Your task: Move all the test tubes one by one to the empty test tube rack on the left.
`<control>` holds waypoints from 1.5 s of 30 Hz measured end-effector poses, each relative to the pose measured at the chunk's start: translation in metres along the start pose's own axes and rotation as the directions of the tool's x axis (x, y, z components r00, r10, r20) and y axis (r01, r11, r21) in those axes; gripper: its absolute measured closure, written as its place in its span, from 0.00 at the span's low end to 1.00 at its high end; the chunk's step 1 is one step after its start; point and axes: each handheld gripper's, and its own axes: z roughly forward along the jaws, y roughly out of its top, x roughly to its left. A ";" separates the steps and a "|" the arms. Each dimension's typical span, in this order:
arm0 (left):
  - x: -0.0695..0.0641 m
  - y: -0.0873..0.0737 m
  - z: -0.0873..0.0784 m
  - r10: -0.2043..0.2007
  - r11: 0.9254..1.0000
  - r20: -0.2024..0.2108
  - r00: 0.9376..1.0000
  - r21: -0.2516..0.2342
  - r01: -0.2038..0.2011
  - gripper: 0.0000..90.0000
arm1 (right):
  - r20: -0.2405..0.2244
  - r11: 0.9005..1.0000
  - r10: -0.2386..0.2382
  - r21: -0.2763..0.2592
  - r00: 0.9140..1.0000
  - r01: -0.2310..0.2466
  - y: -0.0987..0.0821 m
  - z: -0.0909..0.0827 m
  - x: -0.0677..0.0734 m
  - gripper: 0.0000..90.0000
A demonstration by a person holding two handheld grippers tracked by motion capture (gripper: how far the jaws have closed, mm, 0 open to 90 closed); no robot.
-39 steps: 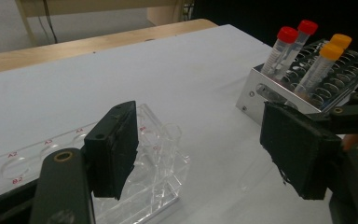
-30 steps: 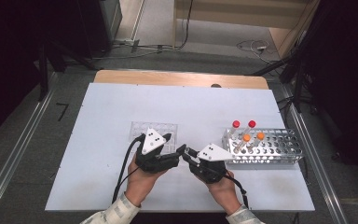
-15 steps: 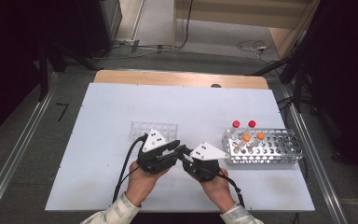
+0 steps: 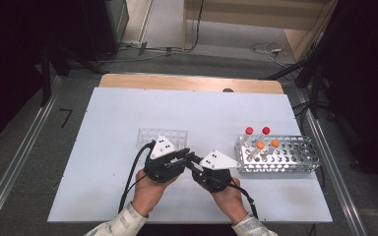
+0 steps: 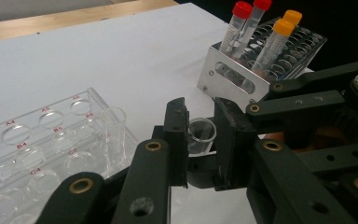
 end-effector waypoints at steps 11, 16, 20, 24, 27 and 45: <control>0.009 0.008 -0.013 -0.027 0.999 0.014 1.000 -0.044 0.028 0.85 | -0.050 1.000 0.028 -0.001 0.998 -0.028 -0.004 -0.011 -0.004 0.53; 0.016 0.013 -0.021 -0.036 0.997 0.004 0.999 -0.062 0.036 0.85 | -0.049 0.999 0.033 0.006 0.998 -0.033 -0.013 -0.018 -0.008 0.51; 0.021 0.017 -0.027 -0.044 0.996 -0.006 0.999 -0.078 0.043 0.85 | -0.034 0.999 0.037 0.023 0.999 -0.036 -0.021 -0.022 -0.012 0.48; 0.030 0.021 -0.035 -0.057 0.993 -0.027 0.998 -0.107 0.054 0.85 | -0.024 0.998 0.051 0.034 0.998 -0.050 -0.026 -0.026 -0.017 0.46; 0.037 0.024 -0.040 -0.075 0.989 -0.045 0.996 -0.130 0.069 0.85 | -0.021 0.997 0.068 0.039 0.997 -0.067 -0.027 -0.026 -0.020 0.42; 0.047 0.031 -0.024 -0.025 0.992 -0.166 0.986 -0.128 0.004 0.85 | 0.005 0.993 0.098 0.070 0.995 -0.098 -0.028 -0.023 -0.024 0.28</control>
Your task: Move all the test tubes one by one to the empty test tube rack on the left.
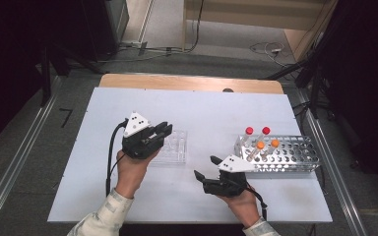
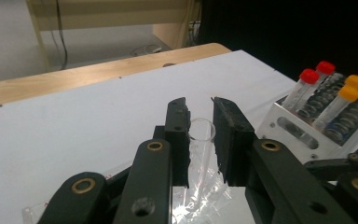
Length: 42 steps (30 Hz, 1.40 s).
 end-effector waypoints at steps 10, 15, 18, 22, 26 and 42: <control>-0.008 -0.010 0.012 0.057 0.998 -0.016 0.998 0.038 -0.056 0.85 | 0.010 1.000 0.001 -0.005 1.000 -0.001 0.000 -0.001 -0.001 0.28; -0.008 -0.020 0.018 0.064 0.996 -0.015 0.998 0.066 -0.063 0.85 | 0.010 1.000 -0.004 -0.002 1.000 0.005 0.000 -0.001 -0.001 0.28; -0.009 -0.024 0.021 0.068 0.994 -0.014 0.998 0.082 -0.067 0.85 | 0.013 1.000 -0.006 0.002 1.000 0.006 -0.001 -0.001 -0.001 0.28; -0.010 -0.028 0.024 0.061 0.994 -0.005 0.998 0.094 -0.060 0.85 | 0.011 1.000 -0.007 0.002 1.000 0.006 0.000 -0.001 -0.001 0.28; -0.009 -0.028 0.024 0.035 0.995 0.019 0.999 0.094 -0.036 0.82 | 0.009 1.000 -0.005 0.003 1.000 0.005 0.000 -0.001 0.000 0.28; -0.005 -0.022 0.012 -0.059 0.997 0.058 0.997 0.058 0.056 0.54 | 0.031 0.999 0.018 -0.028 0.999 -0.017 0.000 -0.013 -0.010 0.29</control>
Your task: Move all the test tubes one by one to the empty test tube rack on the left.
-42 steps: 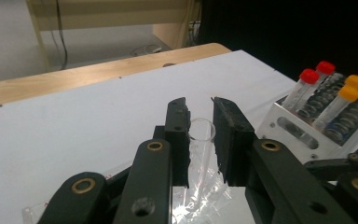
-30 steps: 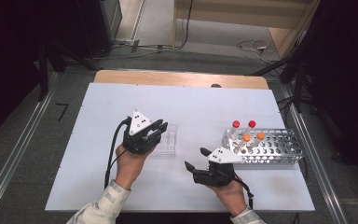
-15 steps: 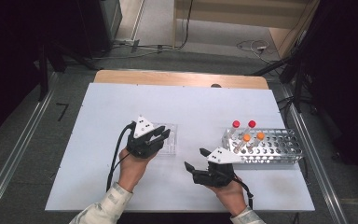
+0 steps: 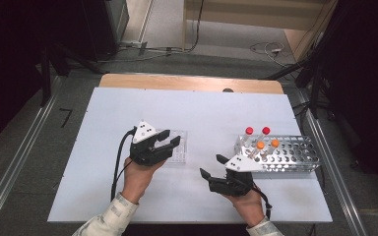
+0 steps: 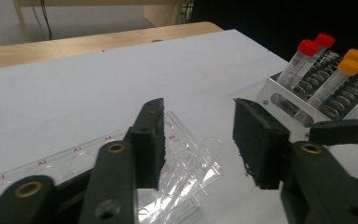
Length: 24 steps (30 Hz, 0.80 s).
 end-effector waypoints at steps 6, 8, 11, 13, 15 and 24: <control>-0.002 0.000 0.001 -0.009 1.000 -0.007 1.000 0.023 0.009 0.28 | 0.019 1.000 0.017 -0.011 1.000 -0.017 -0.001 -0.011 -0.009 0.29; -0.002 0.000 0.000 -0.012 1.000 -0.010 1.000 0.026 0.012 0.23 | 0.027 1.000 0.021 -0.017 0.999 -0.021 -0.003 -0.016 -0.012 0.29; 0.000 0.000 -0.001 -0.012 1.000 -0.022 1.000 0.023 0.012 0.17 | 0.040 0.999 0.027 -0.026 0.999 -0.026 -0.005 -0.024 -0.017 0.29; 0.001 0.000 -0.002 -0.017 0.999 -0.025 1.000 0.027 0.018 0.15 | 0.050 0.999 0.038 -0.031 0.998 -0.037 -0.006 -0.030 -0.020 0.29; 0.002 0.000 -0.003 -0.015 0.999 -0.025 1.000 0.029 0.016 0.13 | 0.060 0.998 0.044 -0.037 0.997 -0.041 -0.008 -0.035 -0.024 0.29; 0.001 -0.001 -0.003 -0.002 0.999 -0.027 1.000 0.043 0.003 0.06 | 0.115 0.997 0.064 -0.053 0.991 -0.058 -0.015 -0.057 -0.040 0.29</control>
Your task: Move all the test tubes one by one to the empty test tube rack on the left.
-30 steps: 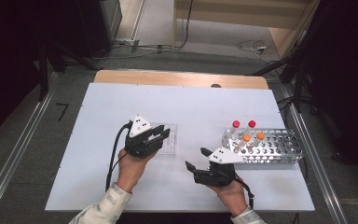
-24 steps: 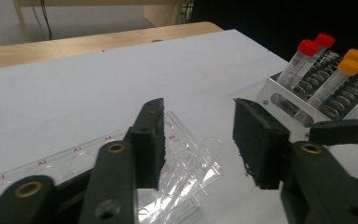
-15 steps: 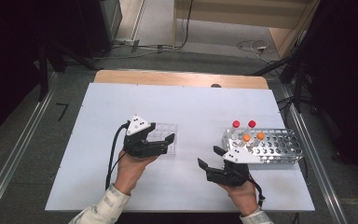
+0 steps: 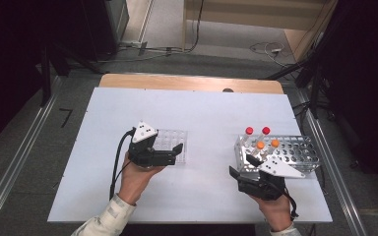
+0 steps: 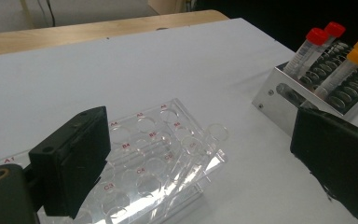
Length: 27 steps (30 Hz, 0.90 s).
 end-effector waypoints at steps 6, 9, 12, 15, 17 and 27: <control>0.000 0.000 -0.002 -0.003 1.000 -0.001 1.000 -0.017 0.003 0.07 | 0.059 1.000 0.004 -0.014 0.998 -0.003 -0.002 -0.008 -0.012 0.29; 0.000 0.000 -0.002 -0.002 1.000 0.000 1.000 -0.016 0.002 0.07 | 0.087 1.000 0.015 -0.015 0.996 -0.014 -0.004 -0.009 -0.019 0.29; 0.000 0.000 -0.001 -0.001 1.000 0.000 1.000 -0.015 0.001 0.07 | 0.116 1.000 0.025 -0.020 0.993 -0.023 -0.005 -0.009 -0.027 0.30; -0.001 -0.001 -0.001 -0.003 1.000 0.000 1.000 -0.015 0.003 0.07 | 0.142 0.999 0.051 -0.014 0.989 -0.050 -0.009 -0.006 -0.036 0.30; -0.001 -0.001 0.000 0.000 1.000 -0.001 1.000 -0.012 0.000 0.07 | 0.154 0.998 0.057 -0.015 0.986 -0.056 -0.010 -0.004 -0.041 0.31; -0.002 -0.003 0.003 0.003 1.000 0.008 1.000 0.004 -0.003 0.08 | 0.192 0.997 0.073 -0.023 0.979 -0.069 -0.012 0.009 -0.056 0.50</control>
